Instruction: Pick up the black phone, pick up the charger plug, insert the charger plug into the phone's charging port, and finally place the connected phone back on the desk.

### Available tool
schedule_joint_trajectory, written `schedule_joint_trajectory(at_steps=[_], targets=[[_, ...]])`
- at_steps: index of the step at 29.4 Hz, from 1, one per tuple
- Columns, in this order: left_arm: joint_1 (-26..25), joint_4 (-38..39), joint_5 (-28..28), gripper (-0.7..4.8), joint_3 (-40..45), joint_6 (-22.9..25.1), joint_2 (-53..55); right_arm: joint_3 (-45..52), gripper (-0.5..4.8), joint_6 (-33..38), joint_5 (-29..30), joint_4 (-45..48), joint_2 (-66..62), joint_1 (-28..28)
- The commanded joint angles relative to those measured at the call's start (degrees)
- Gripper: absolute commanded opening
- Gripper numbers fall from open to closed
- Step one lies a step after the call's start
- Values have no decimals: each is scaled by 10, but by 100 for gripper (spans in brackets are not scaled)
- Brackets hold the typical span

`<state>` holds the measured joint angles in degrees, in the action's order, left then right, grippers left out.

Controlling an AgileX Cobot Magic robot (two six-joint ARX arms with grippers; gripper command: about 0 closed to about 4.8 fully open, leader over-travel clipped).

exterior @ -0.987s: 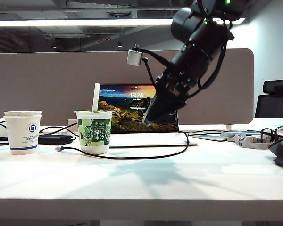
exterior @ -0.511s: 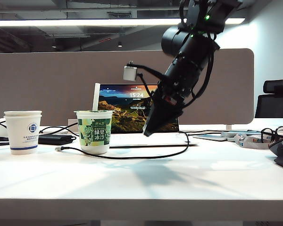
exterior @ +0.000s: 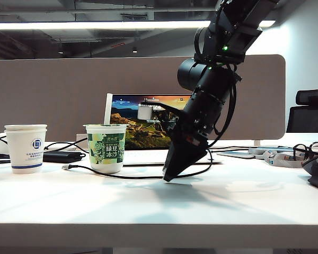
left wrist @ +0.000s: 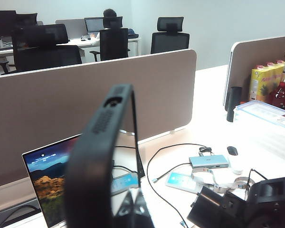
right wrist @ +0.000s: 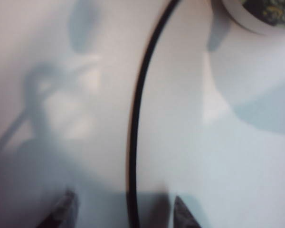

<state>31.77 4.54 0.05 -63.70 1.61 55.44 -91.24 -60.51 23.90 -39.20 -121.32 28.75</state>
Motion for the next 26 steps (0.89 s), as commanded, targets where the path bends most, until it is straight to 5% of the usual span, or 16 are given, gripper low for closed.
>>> schedule_joint_trajectory(at_steps=[1, 5, 14, 26], targets=[[1, -24, -3, -6, -5, -2, -5, -3, 241, -2, -5, 16, -3, 0], [1, -24, -3, -6, -5, -2, -5, -3, 222, -10, -11, 17, -10, 0], [1, -24, -3, -6, -5, -1, -5, -3, 38, -17, -13, -14, -20, 0], [1, -23, -2, -6, -5, -1, -5, -3, 2, -31, -30, -8, -18, 1]])
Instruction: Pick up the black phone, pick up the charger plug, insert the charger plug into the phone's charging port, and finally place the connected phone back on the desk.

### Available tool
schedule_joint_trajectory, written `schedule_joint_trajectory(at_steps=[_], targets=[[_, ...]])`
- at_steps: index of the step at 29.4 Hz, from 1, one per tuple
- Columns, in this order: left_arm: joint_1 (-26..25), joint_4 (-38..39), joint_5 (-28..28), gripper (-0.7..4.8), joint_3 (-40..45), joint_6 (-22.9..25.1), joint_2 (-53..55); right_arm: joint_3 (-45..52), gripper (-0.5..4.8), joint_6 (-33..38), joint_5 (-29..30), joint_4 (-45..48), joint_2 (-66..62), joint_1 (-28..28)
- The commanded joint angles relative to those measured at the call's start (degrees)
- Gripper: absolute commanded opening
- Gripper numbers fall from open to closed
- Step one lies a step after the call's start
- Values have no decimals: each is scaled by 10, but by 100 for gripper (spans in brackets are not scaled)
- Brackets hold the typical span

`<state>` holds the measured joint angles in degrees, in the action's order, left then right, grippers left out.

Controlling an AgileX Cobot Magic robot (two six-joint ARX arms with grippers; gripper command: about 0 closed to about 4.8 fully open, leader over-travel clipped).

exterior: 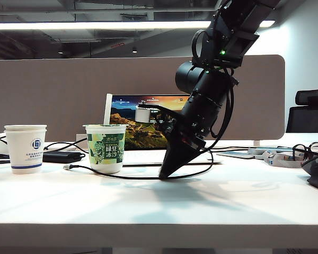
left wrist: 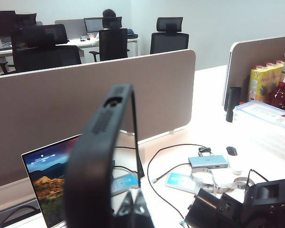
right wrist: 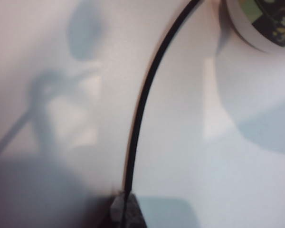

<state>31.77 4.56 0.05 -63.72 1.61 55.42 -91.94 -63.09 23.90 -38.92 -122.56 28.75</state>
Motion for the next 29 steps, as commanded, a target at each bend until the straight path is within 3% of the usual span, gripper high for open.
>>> schedule_joint_trajectory(at_steps=[1, 8, 17, 26, 27, 29], targets=[[1, -23, -2, -6, -5, -1, -5, 4, 2, -7, -35, -12, -3, 1], [1, -23, -1, -6, -5, -1, -5, 4, 1, -36, -50, -41, 23, 0], [1, -23, 0, -6, -5, -1, -5, 4, 1, -79, -101, -142, 70, -6], [1, -25, 0, -6, -5, -1, -5, 4, 1, -79, -150, -202, 95, -21], [1, -25, 0, -6, -5, -1, -5, 4, 4, -76, -147, -203, 95, -24], [1, -25, 0, -6, -5, -1, -5, 4, 61, -63, -129, -198, 95, -25]])
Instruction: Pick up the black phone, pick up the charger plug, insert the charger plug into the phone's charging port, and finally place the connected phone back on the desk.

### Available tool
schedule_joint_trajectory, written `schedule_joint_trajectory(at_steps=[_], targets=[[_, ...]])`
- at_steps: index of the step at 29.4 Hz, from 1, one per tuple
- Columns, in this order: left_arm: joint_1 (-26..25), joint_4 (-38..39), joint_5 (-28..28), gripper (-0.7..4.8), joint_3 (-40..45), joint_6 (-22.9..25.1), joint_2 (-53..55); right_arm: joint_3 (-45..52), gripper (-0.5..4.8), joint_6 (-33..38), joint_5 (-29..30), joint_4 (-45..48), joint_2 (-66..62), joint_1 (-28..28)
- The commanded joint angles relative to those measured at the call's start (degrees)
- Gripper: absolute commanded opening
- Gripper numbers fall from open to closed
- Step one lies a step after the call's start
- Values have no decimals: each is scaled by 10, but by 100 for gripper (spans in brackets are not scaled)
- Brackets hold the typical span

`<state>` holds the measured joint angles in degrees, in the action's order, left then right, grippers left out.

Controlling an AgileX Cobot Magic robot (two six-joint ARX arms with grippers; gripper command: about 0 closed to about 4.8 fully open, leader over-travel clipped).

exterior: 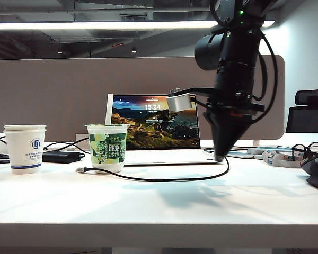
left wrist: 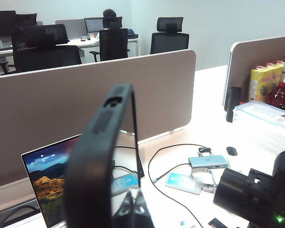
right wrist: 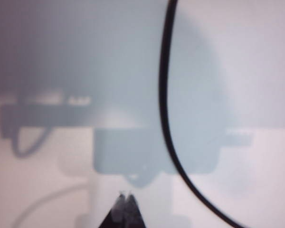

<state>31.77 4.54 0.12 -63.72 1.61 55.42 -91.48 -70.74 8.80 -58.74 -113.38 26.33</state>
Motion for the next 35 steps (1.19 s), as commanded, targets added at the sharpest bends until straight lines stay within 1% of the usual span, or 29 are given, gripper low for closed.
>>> schedule_joint_trajectory(at_steps=[1, 2, 3, 5, 7, 8, 10, 12, 14, 17, 18, 21, 28, 35], targets=[[1, -26, -1, -6, -5, -1, -5, -1, 79, 21, 33, 7, 3, -1], [1, -26, -1, -6, -5, -1, -5, -1, 101, 31, 51, 16, 3, 0], [1, -26, -1, -6, -5, -2, -5, -1, 109, 42, 71, 24, 3, 1], [1, -30, -1, -6, -5, -2, -5, -1, 109, 76, 129, 50, 3, 3], [1, -35, 3, -6, -5, -2, -5, -1, 109, 102, 174, 78, 3, 5], [1, -36, 3, -6, -5, -1, -6, -1, 109, 120, 192, 98, 3, 8], [1, -39, 3, -6, -5, -2, -6, -1, 112, 157, 204, 136, 3, 13], [1, -38, 3, -6, -5, -2, -6, -1, 136, 200, 205, 177, 2, 21], [1, -38, 3, -6, -5, -1, -6, -1, 171, 226, 193, 209, 0, 31], [1, -38, 3, -6, -5, -2, -7, -1, 233, 214, 166, 224, -5, 45], [1, -38, 3, -6, -5, -2, -7, -1, 244, 205, 167, 224, -7, 48], [1, -38, 3, -6, -5, -1, -8, -1, 244, 194, 169, 224, -17, 54], [1, -37, 3, -6, -5, -1, -9, -1, 243, 229, 157, 215, -44, 62], [1, -37, 3, -6, -5, -1, -9, -1, 241, 230, 150, 212, -59, 63]])
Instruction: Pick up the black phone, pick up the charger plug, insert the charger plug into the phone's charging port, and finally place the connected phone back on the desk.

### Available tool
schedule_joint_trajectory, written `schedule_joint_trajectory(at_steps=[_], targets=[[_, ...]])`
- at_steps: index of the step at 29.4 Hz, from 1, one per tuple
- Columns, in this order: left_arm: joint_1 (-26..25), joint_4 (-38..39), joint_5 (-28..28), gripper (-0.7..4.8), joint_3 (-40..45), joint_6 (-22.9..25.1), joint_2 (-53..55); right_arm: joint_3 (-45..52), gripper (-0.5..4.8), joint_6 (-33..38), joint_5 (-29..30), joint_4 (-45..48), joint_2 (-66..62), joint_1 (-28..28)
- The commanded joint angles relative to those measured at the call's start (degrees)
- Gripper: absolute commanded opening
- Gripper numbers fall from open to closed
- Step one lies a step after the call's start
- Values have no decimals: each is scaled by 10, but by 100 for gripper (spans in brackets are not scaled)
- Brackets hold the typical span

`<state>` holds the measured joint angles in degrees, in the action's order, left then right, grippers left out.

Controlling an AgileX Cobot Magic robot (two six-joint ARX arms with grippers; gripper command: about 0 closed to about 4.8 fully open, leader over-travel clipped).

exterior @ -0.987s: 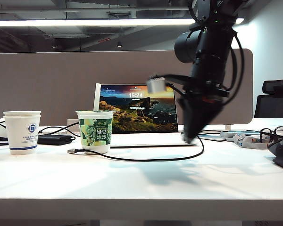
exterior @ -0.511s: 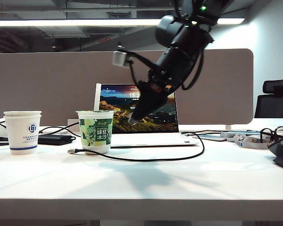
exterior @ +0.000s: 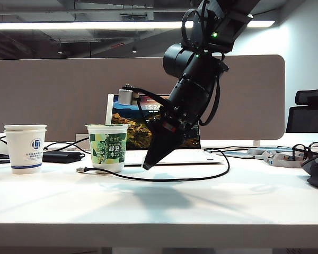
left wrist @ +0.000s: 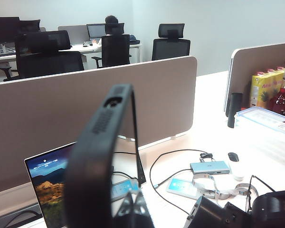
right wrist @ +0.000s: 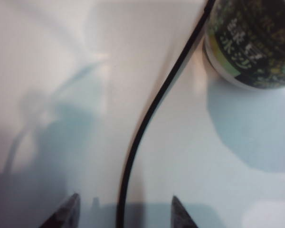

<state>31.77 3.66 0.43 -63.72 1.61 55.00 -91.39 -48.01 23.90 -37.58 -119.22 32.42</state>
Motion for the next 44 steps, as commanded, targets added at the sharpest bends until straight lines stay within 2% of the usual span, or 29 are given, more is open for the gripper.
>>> schedule_joint_trajectory(at_steps=[1, 4, 23, 24, 26, 29, 30, 31, 32, 38, 44], targets=[[1, -29, 0, -6, -5, -1, -5, -2, 236, 3, -6, 0, -2, 4], [1, -29, 0, -6, -5, -1, -5, -2, 206, 3, -33, 1, -5, 9], [1, -29, 0, -6, -5, -1, -5, -2, 204, 2, -51, -19, -28, 12], [1, -29, 0, -6, -5, -1, -5, -2, 191, 2, -52, -21, -30, 12], [1, -29, 0, -6, -5, -1, -5, -2, 133, 2, -60, -31, -31, 12], [1, -29, 0, -6, -5, -1, -5, -2, 92, 2, -64, -42, -31, 12], [1, -29, 0, -6, -5, -1, -5, -2, 64, 2, -65, -46, -31, 12], [1, -29, 0, -6, -5, -1, -5, -2, 15, -2, -70, -50, -31, 12], [1, -29, 0, -6, -5, -1, -5, -2, -4, -5, -76, -52, -31, 12], [1, -29, 0, -6, -5, -1, -5, -2, -3, -80, -91, -71, -30, 12], [1, -29, 0, -6, -5, -1, -5, -5, -3, -109, -127, -123, -29, 10]])
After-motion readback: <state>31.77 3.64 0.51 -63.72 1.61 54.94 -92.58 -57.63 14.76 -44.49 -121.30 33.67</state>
